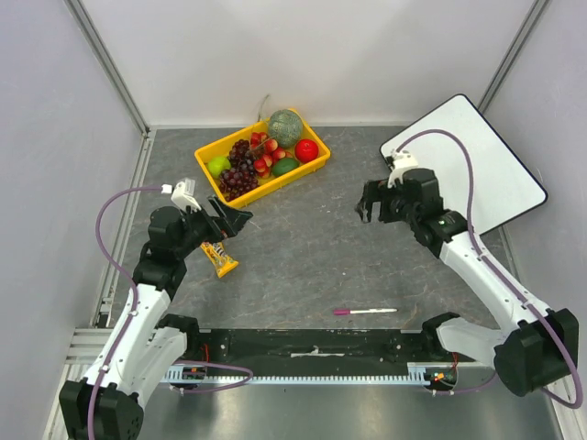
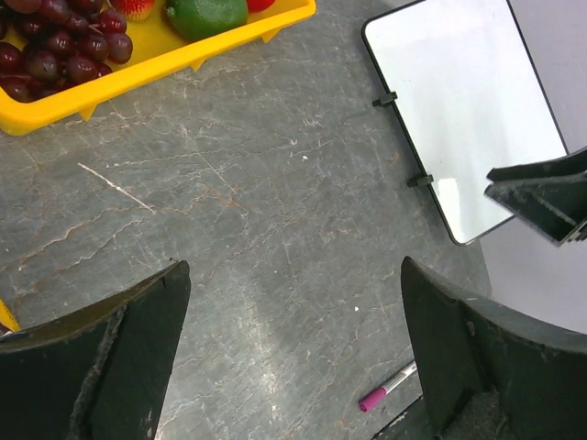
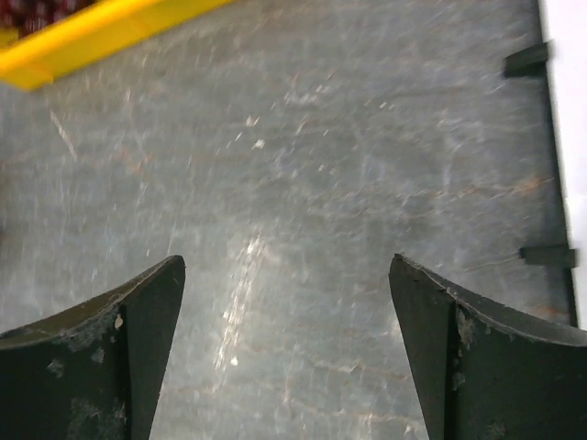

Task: Write a sentence on the whiteboard
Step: Pick up the whiteboard marker at the center of the board.

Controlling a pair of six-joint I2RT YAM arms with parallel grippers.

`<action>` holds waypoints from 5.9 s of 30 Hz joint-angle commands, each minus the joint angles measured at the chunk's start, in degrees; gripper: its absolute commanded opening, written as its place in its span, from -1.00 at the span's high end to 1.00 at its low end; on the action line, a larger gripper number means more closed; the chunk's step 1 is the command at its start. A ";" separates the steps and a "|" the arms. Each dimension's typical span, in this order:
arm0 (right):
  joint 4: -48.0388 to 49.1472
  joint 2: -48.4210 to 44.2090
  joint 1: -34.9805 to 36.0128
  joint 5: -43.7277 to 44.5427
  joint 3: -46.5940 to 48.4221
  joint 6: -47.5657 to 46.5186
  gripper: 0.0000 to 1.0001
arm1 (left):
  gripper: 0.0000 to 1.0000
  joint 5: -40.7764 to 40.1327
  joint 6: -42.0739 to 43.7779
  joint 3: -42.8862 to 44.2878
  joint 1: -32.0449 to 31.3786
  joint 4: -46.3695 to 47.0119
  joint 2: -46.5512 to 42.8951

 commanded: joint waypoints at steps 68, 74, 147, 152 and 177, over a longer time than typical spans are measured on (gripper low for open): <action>-11.51 24.66 32.37 11.85 11.47 1.93 1.00 | -0.93 17.88 9.55 12.24 0.07 -9.47 -1.46; -4.75 19.30 29.64 15.97 19.74 6.85 1.00 | -0.93 21.30 7.97 13.91 -0.02 -5.35 0.91; 24.75 7.07 14.08 -42.10 20.54 17.91 -0.80 | 0.96 45.55 21.94 40.45 -8.72 -13.87 24.30; 42.17 9.18 13.99 -48.61 16.68 30.93 -0.54 | 0.96 48.98 22.21 40.37 -8.89 -12.99 23.86; 35.87 12.44 13.90 -51.08 16.85 29.63 0.24 | 0.96 51.98 26.07 39.84 -11.88 -16.15 24.12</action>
